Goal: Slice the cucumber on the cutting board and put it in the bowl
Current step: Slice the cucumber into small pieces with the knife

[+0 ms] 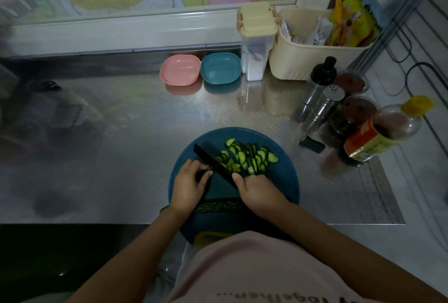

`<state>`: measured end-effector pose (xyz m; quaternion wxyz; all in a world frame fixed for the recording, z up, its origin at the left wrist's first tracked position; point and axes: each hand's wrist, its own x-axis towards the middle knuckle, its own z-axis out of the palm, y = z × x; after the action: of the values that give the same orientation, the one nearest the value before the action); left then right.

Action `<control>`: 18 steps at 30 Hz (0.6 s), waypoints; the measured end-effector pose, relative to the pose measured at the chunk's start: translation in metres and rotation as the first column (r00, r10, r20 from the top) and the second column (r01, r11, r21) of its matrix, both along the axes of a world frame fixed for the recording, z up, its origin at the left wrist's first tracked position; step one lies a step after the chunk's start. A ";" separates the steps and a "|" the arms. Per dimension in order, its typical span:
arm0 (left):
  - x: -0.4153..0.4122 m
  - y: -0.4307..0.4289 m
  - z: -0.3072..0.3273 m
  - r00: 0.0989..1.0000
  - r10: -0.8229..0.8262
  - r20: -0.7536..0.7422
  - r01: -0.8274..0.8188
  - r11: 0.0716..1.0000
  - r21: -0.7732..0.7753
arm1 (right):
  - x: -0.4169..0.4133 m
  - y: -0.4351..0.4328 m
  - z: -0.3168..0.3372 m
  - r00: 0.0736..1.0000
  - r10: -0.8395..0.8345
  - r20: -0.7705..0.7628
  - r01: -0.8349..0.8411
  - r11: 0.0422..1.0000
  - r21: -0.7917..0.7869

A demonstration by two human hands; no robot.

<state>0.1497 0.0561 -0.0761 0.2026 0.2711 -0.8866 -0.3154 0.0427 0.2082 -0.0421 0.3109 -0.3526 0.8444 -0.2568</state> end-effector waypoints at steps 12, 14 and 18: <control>0.006 -0.006 0.000 0.996 -0.064 0.063 0.066 0.997 -0.044 | -0.006 0.002 0.002 1.000 -0.004 -0.028 0.006 0.999 0.052; 0.002 -0.003 0.001 0.998 -0.050 0.043 0.051 0.998 -0.024 | -0.011 0.008 0.002 0.999 -0.037 -0.032 0.039 0.997 0.062; -0.007 0.004 0.004 1.000 -0.019 -0.009 0.019 1.000 0.020 | -0.020 0.016 0.002 0.995 -0.096 -0.018 0.097 0.993 0.063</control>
<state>0.1429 0.0598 -0.0725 0.2008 0.2633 -0.8850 -0.3274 0.0226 0.2239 -0.0400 0.3031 -0.3033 0.8704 -0.2419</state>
